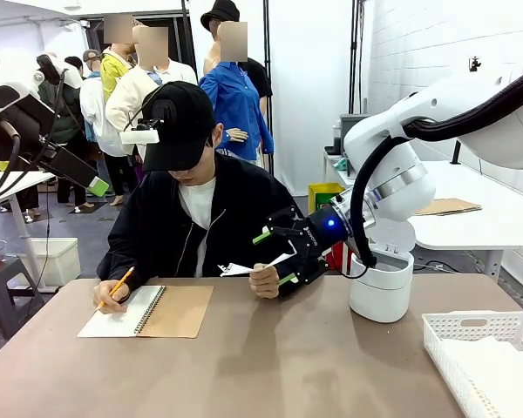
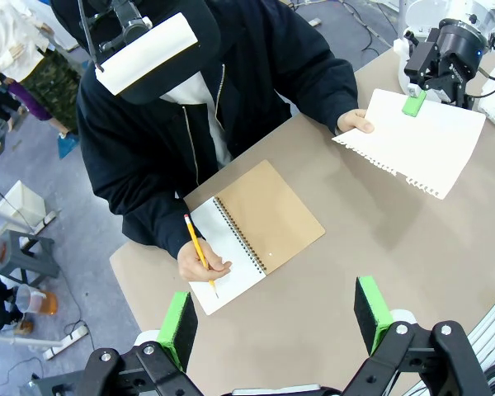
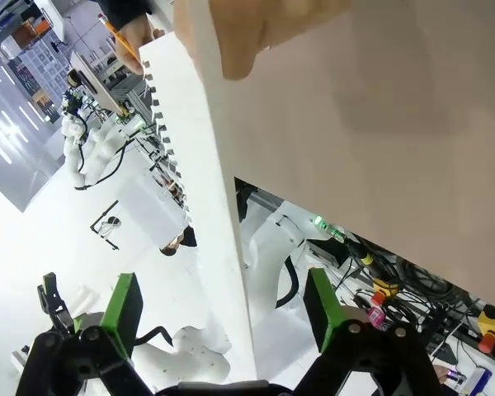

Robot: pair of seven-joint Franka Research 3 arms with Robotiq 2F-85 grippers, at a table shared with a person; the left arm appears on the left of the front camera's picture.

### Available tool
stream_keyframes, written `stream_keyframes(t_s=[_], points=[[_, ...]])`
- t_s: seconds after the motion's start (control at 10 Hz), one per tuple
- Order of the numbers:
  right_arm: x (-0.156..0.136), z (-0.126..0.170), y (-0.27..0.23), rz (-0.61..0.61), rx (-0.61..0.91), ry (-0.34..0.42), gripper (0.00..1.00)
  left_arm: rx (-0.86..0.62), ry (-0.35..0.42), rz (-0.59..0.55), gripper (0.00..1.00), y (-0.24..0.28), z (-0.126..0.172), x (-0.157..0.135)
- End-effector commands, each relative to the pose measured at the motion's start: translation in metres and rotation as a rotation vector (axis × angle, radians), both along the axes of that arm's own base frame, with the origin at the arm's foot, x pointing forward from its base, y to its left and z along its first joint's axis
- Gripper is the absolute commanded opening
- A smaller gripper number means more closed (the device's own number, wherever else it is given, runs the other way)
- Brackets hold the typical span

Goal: Sort the paper based on its condition.
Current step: If a person hands you a paper, place it in the Organizing basket , and if it's crumpled, put it in the Trash can.

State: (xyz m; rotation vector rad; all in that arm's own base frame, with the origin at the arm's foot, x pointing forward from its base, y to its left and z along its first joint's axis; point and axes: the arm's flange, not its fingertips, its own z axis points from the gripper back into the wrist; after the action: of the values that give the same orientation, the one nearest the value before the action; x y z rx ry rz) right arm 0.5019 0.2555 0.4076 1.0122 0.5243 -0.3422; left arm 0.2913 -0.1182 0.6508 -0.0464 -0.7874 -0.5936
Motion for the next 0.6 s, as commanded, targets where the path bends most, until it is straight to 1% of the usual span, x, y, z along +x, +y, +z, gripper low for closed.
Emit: stream_keyframes(t_s=[0.0,0.1,0.2,0.5], points=[[-0.0022,-0.0003,0.001,0.013,0.0,0.014,1.0,-0.002,0.0,0.001,1.0,0.0001,-0.0003,0.0004],[0.0,0.0,0.0,0.0,0.0,0.0,0.94,-0.002,0.0,0.001,1.0,0.0001,-0.0003,0.0004],[0.0022,-0.0013,-0.0011,-0.003,-0.023,-0.011,0.74,-0.002,0.0,0.001,1.0,0.0001,-0.0003,0.0004],[0.0024,-0.0009,-0.0017,-0.007,-0.023,-0.008,0.14,-0.002,0.0,0.001,1.0,0.0001,-0.0003,0.0004]])
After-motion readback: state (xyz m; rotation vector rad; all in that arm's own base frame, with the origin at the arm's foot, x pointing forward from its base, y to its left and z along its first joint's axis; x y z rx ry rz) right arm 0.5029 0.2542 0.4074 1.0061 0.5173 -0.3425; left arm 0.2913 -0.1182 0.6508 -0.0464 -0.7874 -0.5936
